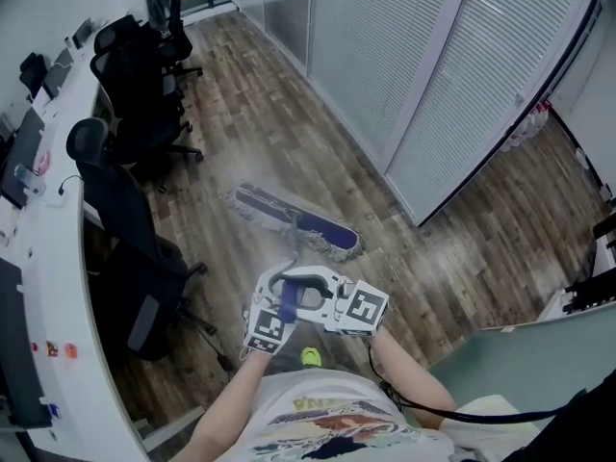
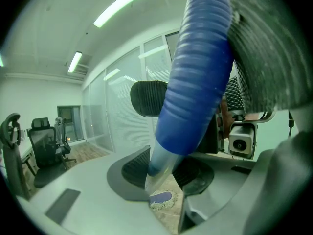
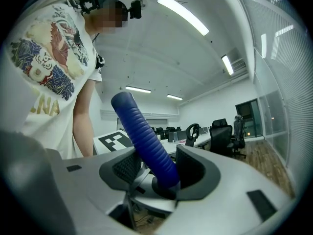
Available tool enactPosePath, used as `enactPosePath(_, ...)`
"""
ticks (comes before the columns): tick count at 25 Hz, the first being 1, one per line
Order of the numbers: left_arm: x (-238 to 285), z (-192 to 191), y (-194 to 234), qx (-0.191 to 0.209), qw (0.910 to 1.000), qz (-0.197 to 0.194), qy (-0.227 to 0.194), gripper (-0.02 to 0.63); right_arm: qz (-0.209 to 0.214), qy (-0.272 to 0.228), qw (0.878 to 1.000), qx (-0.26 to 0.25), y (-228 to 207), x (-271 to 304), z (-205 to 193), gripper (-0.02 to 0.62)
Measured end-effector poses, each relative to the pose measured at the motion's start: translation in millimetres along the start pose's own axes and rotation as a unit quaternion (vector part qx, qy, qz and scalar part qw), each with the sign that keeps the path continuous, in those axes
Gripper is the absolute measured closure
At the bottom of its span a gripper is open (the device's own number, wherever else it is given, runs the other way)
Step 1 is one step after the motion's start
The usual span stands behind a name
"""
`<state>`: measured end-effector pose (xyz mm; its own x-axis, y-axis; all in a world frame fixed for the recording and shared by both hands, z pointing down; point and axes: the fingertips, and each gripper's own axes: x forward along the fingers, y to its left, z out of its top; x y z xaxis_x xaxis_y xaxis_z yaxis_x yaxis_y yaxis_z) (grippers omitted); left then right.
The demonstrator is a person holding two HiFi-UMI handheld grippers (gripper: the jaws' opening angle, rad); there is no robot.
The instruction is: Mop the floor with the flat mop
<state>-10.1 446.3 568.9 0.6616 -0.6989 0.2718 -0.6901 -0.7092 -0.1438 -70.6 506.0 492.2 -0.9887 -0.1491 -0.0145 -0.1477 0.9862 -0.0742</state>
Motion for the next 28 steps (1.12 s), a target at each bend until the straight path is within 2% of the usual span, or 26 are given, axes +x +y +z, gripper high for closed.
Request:
enactPosePath(6,19.5,0.1,4.8,0.001,1.0,-0.004,-0.004,0.509,-0.003,-0.012,1.0,-0.011,-18.9,-7.5,1.9,0.382)
enactPosePath(12,43.5,-9.4,41.7,0.007,1.0,-0.004,-0.001,0.509,0.005,0.001,1.0,-0.009,-59.3,11.5,-5.0,0.382)
enactPosePath(16,62.9,-9.3,81.2,-0.001,1.0,-0.001,-0.005,0.509,0.009,-0.001,1.0,-0.027,-97.5,33.0,-1.8,0.382)
enactPosePath(20,90.4,-0.1,128.8,0.001,0.9999,-0.011,-0.007,0.509,-0.004,-0.018,1.0,0.0,-149.0,54.7,13.0,0.382)
enactPosePath(22,102.7,0.6,149.3,0.003,0.9998,-0.02,-0.007,0.509,-0.013,-0.002,1.0,0.006,-172.6,64.9,10.7,0.382)
enactPosePath(28,134.4,3.3,223.5,0.004,0.9993,-0.035,-0.014,0.509,-0.032,0.001,0.999,0.001,-243.5,107.6,18.7,0.382)
